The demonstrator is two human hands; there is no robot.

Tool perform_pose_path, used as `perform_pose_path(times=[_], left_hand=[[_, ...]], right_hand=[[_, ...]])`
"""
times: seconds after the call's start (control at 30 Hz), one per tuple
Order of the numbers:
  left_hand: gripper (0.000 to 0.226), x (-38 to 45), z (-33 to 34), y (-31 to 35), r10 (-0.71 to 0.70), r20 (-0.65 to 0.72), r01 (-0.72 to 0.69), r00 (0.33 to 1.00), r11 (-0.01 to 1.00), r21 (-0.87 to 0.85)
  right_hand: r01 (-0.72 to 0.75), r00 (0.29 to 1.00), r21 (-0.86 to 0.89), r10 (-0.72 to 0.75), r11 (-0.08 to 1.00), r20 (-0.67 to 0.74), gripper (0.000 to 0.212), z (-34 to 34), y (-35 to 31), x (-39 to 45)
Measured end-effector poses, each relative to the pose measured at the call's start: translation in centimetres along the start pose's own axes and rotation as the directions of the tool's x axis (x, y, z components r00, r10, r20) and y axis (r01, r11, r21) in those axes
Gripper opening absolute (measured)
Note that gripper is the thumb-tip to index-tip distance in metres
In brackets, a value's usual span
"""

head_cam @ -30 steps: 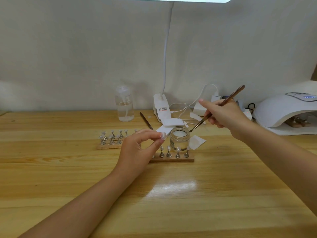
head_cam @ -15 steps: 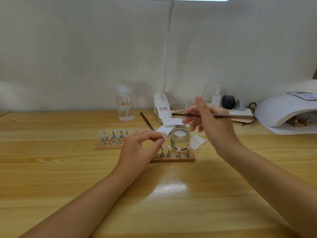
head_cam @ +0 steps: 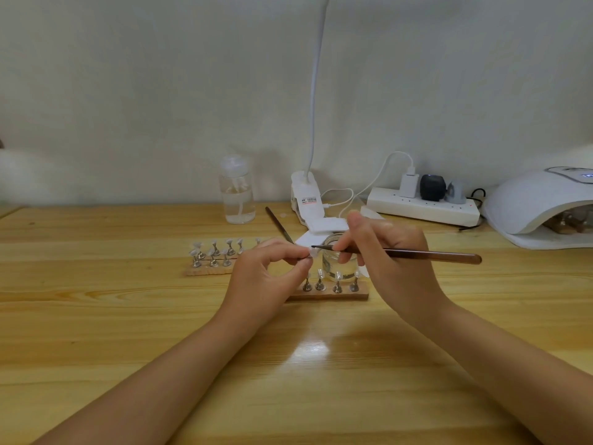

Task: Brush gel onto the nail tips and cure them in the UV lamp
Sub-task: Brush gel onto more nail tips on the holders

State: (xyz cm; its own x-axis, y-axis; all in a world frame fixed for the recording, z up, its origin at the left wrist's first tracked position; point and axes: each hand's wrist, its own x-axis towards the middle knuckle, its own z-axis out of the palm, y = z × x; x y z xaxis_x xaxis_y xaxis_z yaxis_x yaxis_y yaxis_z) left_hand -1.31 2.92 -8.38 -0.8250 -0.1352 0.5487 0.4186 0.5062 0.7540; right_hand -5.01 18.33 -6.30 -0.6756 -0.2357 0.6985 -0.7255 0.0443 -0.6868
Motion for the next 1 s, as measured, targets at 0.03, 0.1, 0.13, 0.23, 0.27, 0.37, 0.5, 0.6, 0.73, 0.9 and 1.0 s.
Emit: perform_pose_path(times=[0.03, 0.1, 0.13, 0.23, 0.27, 0.37, 0.5, 0.6, 0.73, 0.9, 1.0], left_hand=[[0.015, -0.01, -0.01, 0.0, 0.001, 0.001, -0.001, 1.0, 1.0, 0.002], [0.016, -0.04, -0.02, -0.01, 0.003, 0.001, -0.003, 1.0, 1.0, 0.0], [0.016, -0.03, -0.01, 0.0, 0.001, 0.002, 0.0, 1.0, 1.0, -0.002], [0.017, 0.03, 0.0, 0.01, -0.008, 0.0, 0.008, 1.0, 1.0, -0.002], [0.018, 0.04, 0.0, 0.02, -0.009, 0.0, 0.009, 1.0, 1.0, 0.0], [0.02, 0.01, 0.03, 0.06, -0.015, -0.003, 0.015, 1.0, 1.0, -0.003], [0.023, -0.05, -0.04, 0.17, -0.022, -0.006, 0.022, 1.0, 1.0, -0.01], [0.019, 0.0, -0.07, 0.21, -0.031, 0.001, 0.031, 1.0, 0.999, -0.013], [0.017, 0.02, -0.06, 0.27, -0.034, 0.005, 0.034, 0.999, 0.999, -0.026], [0.022, 0.04, -0.09, 0.3, -0.041, -0.002, 0.041, 0.999, 0.999, -0.036], [0.028, 0.02, -0.08, 0.35, -0.041, -0.011, 0.04, 0.999, 0.998, -0.046]], right_hand=[[0.023, 1.0, -0.031, -0.023, 0.999, 0.009, 0.033, 0.02, 0.09, 0.0], [0.058, 0.998, -0.081, -0.056, 0.995, 0.018, 0.035, 0.08, 0.27, -0.03], [0.065, 0.998, -0.1, -0.064, 0.993, 0.018, 0.038, 0.09, 0.36, -0.04], [0.074, 0.997, -0.125, -0.072, 0.989, 0.02, 0.039, 0.15, 0.46, -0.12], [0.071, 0.997, -0.12, -0.069, 0.99, 0.021, 0.037, 0.14, 0.41, -0.18], [0.062, 0.998, -0.083, -0.061, 0.995, 0.013, 0.036, 0.06, 0.27, -0.26], [0.019, 0.999, 0.063, -0.017, 0.998, -0.035, 0.037, -0.07, 0.21, -0.33], [0.04, 0.999, 0.023, -0.039, 0.999, -0.037, 0.032, 0.03, 0.06, -0.24], [0.029, 1.0, -0.08, -0.03, 0.996, -0.005, 0.031, 0.27, 0.02, -0.2], [-0.029, 0.999, 0.024, 0.029, 0.999, -0.022, 0.037, 0.19, -0.09, -0.35], [-0.052, 0.997, 0.085, 0.057, 0.995, -0.052, 0.041, 0.12, -0.24, -0.36]])
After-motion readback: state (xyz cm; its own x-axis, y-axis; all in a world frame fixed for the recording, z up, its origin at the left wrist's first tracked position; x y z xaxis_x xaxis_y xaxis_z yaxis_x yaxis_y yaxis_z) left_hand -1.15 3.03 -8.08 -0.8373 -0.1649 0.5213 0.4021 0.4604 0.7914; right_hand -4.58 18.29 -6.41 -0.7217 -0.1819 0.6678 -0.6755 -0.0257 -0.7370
